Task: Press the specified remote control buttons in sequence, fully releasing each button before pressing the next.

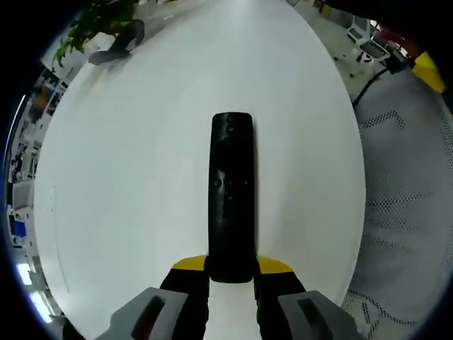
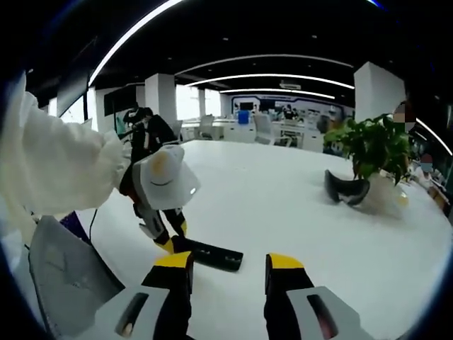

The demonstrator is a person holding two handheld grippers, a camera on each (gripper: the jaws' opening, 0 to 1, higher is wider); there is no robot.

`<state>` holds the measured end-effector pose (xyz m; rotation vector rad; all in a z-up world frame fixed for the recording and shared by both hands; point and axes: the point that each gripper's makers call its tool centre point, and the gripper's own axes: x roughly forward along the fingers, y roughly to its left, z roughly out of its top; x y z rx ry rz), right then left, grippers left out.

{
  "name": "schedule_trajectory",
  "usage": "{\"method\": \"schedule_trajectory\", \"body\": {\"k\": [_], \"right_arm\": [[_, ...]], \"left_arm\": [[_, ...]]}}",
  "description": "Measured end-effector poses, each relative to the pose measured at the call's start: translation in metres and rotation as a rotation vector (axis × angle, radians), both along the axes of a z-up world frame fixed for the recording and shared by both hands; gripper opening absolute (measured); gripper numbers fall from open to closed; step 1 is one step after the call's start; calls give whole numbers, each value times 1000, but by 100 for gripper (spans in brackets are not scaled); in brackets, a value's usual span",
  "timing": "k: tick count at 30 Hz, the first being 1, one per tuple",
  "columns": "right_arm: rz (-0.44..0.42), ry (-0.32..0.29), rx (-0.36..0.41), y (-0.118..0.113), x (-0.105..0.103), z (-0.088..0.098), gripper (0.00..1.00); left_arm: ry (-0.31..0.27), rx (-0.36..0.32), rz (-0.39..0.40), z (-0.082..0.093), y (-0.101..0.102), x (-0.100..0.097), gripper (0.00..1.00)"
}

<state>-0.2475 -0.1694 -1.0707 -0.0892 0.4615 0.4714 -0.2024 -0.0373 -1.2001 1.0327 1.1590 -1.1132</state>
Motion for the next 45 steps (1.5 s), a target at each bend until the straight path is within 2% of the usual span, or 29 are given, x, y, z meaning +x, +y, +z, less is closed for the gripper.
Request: {"method": "schedule_trajectory", "body": {"k": [9,28,36,45], "right_arm": [[-5,3,10,-1,0,1,35],[-23,2,21,-4,0,2,28],[-39,-14,29,-7,2,5,29],[-37,1,29,-7,0,3,21]], "left_arm": [[7,-51,46,1,0,-13,23],[1,-80,36,1,-3,-52,23],[2,-95,44,1,-4,-62,23],[-2,-118,58,1,-6,-80,23]]}}
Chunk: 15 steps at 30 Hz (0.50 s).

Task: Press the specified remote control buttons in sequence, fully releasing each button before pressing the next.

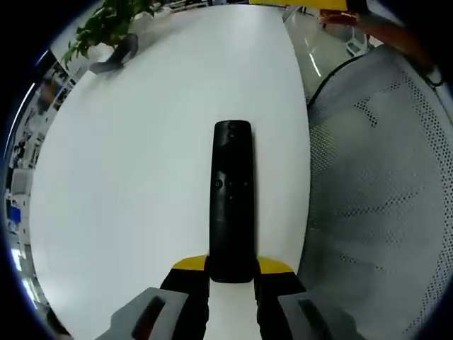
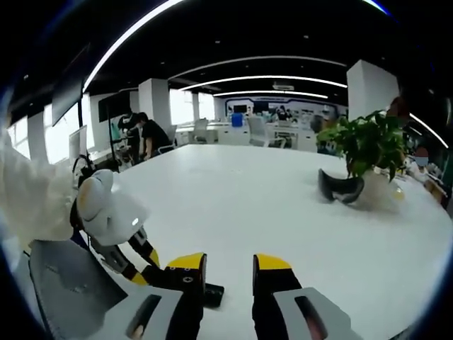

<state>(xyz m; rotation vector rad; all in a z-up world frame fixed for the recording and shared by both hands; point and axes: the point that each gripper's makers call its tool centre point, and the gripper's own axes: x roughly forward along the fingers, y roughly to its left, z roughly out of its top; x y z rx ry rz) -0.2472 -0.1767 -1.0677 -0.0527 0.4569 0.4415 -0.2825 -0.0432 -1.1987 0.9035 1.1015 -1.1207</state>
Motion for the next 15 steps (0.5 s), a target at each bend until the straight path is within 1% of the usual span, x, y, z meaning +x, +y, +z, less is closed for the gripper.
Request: {"method": "schedule_trajectory", "body": {"k": [3,5,7,15], "right_arm": [[-1,3,3,0,0,0,18],[-9,-3,0,-2,0,1,19],[-6,4,6,-1,0,0,17],[-1,14,-1,0,-1,-1,13]], "left_arm": [[-5,-21,19,1,-2,-8,23],[-5,-26,23,1,-2,-11,23],[-6,-31,22,0,-3,-14,23],[-7,-51,25,1,-5,-18,23]]}}
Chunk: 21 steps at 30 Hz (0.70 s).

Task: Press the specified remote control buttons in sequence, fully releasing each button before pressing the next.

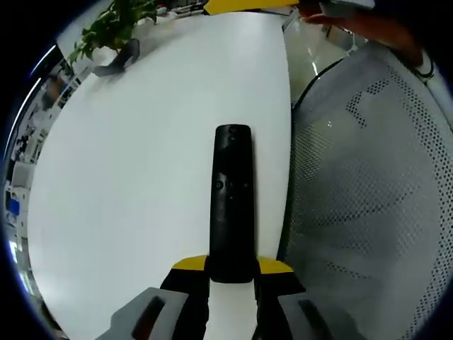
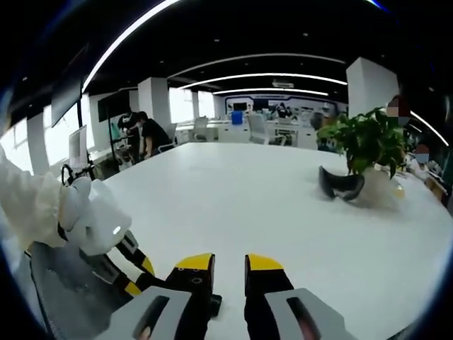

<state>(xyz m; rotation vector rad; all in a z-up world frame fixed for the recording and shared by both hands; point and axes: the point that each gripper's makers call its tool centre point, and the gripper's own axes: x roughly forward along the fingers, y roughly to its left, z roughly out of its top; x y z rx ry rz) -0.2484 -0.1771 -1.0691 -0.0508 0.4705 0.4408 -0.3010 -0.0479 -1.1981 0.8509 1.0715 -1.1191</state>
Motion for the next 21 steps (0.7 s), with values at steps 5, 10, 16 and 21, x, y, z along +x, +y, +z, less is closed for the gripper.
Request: {"method": "schedule_trajectory", "body": {"k": [5,10,16,21], "right_arm": [[0,16,-2,0,-1,-3,8],[3,27,-4,0,-2,-4,5],[24,49,-8,4,-3,-8,4],[28,84,29,6,-2,-8,0]], "left_arm": [[-10,-57,18,1,1,-1,23],[-26,-113,42,1,1,-1,23],[-40,-161,48,2,0,-2,23],[-58,-199,60,3,0,-3,23]]}}
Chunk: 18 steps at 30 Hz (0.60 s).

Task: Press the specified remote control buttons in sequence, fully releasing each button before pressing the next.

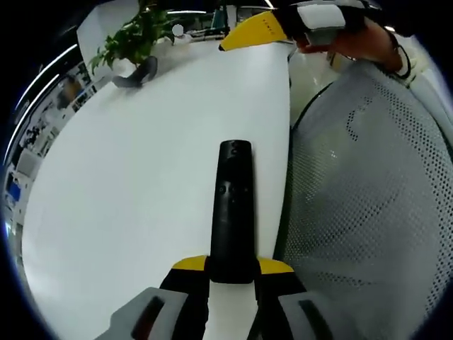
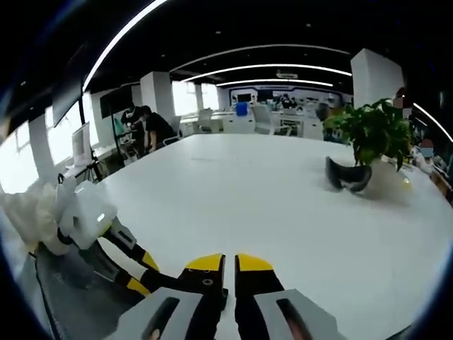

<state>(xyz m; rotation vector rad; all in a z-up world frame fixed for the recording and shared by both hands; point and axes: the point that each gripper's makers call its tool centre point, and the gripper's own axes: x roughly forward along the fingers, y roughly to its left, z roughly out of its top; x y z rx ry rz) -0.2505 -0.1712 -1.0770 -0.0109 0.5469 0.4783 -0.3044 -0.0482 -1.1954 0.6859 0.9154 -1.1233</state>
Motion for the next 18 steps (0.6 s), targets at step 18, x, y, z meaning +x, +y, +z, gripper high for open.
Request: {"method": "schedule_trajectory", "body": {"k": [18], "right_arm": [[82,160,3,30,35,-23,0]], "left_arm": [[-58,-216,66,1,-1,-3,24]]}}
